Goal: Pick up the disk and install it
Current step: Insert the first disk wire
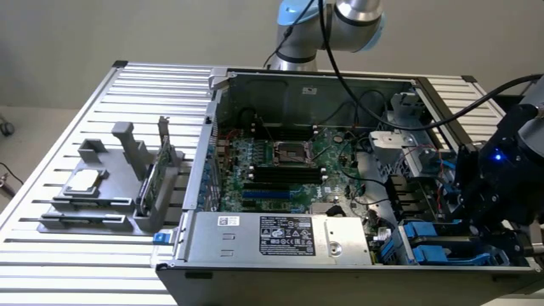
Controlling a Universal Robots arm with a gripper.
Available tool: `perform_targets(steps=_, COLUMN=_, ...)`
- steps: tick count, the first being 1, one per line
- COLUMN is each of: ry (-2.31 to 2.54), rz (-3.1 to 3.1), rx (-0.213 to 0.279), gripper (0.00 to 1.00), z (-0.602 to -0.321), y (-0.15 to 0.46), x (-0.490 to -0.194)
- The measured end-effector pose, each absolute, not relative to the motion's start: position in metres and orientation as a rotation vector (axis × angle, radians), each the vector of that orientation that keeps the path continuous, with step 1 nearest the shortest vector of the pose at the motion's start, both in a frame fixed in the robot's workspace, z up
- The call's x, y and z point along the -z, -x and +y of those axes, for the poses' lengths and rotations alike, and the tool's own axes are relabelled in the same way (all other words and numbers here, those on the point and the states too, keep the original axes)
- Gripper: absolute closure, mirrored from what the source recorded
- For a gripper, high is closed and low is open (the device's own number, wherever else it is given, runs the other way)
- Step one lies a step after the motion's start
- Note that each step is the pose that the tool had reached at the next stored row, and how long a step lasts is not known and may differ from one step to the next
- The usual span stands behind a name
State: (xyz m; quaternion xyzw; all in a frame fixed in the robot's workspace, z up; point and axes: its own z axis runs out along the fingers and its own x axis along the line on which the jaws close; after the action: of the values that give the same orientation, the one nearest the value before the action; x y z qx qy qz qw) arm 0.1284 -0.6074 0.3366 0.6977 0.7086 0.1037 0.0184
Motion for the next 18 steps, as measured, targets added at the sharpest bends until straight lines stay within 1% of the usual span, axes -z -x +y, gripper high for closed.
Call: perform_targets(steps=18, ry=-2.166, rz=2.200, rx=-0.322, gripper=0.75, z=-0.606, y=-0.087, x=-0.344)
